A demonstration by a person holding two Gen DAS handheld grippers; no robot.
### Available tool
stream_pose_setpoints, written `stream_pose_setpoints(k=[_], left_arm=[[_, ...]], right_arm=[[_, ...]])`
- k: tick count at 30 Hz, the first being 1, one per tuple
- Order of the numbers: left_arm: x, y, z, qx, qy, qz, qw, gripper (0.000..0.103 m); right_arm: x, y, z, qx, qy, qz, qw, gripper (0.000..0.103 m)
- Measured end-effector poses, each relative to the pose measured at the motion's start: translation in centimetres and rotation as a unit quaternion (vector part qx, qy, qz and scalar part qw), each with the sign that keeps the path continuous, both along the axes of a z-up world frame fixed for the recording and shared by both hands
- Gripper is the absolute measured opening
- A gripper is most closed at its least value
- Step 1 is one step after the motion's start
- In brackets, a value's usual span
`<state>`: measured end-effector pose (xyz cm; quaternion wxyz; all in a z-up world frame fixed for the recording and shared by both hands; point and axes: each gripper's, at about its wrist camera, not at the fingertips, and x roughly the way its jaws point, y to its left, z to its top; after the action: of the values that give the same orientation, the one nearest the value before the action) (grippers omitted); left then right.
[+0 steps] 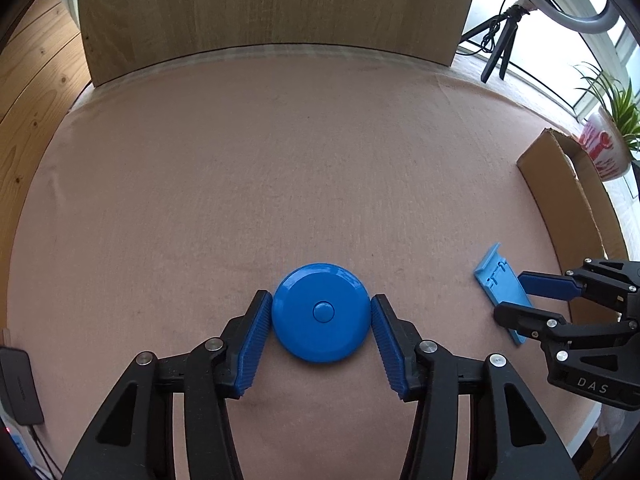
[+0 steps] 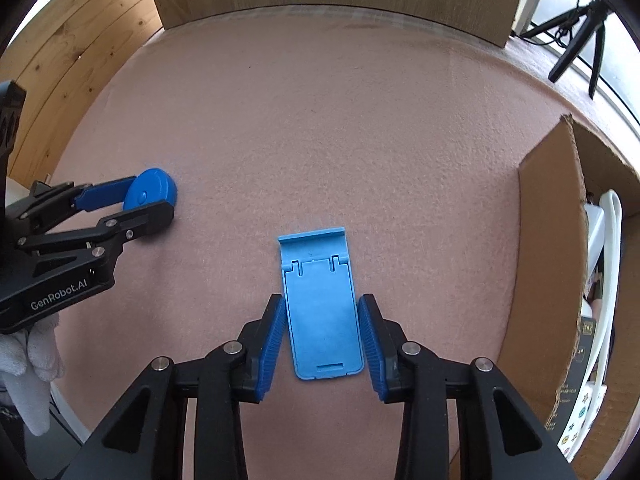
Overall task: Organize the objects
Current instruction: 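Grasp the blue phone stand with the right gripper while the left grasps the blue tape measure, then carry the phone stand and tape measure over the box with both grippers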
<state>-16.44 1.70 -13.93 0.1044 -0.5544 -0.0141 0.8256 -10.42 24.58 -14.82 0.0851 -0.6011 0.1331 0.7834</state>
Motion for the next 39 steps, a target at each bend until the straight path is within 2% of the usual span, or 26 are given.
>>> stream_pose_setpoints(k=[6,9,19,21,29,39], left_arm=[[2.4,0.6,0.4,-0.007,-0.003,-0.003,1.0000,0.054],[3.8,1.2,0.8,0.006,-0.004,0.004,1.0000,0.054],[6.1,3.5,3.7,0.010,0.024,-0.003,0.9996,0.054],[6.3,3.8,4.4,0.019,0.028,-0.004,0.9994,0.054],[6.4,6.6,6.7,0.036,0.045,-0.021,0.9981,0.054],[6.3,11.1,8.5,0.056,0.054,-0.049,0.9958,0.054]], right_arm=[[2.7,0.3,0.6,-0.021,0.024,-0.046,0.998,0.033],[4.6,0.0,1.2,-0.026,0.037,-0.061,0.997,0.033],[8.0,0.8,3.9,-0.034,0.074,-0.070,0.994,0.033],[7.3,0.5,4.3,-0.036,0.081,-0.068,0.994,0.033],[9.5,1.2,7.9,-0.041,0.124,-0.067,0.989,0.034],[14.7,4.8,10.4,-0.044,0.154,-0.107,0.981,0.033]])
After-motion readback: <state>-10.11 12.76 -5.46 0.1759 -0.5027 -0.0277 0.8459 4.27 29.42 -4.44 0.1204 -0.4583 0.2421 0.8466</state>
